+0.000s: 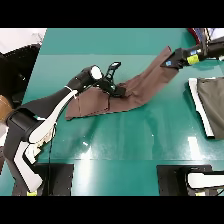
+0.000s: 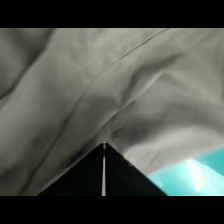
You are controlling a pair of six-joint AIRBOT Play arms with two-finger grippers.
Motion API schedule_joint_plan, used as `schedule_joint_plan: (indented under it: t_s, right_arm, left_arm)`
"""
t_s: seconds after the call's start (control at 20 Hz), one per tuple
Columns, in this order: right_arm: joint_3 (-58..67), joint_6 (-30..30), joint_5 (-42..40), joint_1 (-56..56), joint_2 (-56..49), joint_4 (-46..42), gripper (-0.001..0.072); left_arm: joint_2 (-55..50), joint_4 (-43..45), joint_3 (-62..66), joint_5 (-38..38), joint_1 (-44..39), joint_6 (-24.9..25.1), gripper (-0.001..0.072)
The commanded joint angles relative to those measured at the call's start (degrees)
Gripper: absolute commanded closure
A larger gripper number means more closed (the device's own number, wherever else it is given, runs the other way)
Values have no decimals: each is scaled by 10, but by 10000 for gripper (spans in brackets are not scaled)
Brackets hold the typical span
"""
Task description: Fold the shirts.
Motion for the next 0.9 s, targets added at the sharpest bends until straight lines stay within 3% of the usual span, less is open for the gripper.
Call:
schedule_joint_plan:
  t_s: [0.0, 0.25, 0.4, 0.6, 0.85]
  right_arm:
    - [47, 18, -8, 57, 3, 0, 698]
    - [47, 13, -34, 103, -14, 72, 698]
    - [47, -9, -43, 122, -28, 103, 698]
    - [47, -29, -63, 180, -57, 105, 698]
    - [67, -65, -192, 323, -140, 103, 696]
  left_arm:
    - [-21, -1, 15, -3, -8, 0, 686]
    - [-22, 5, 15, 1, -5, 0, 685]
    - [2, 10, 21, -45, 33, 0, 685]
    - [96, 51, 24, -89, 141, 2, 685]
    - [234, 66, 24, -91, 297, 26, 685]
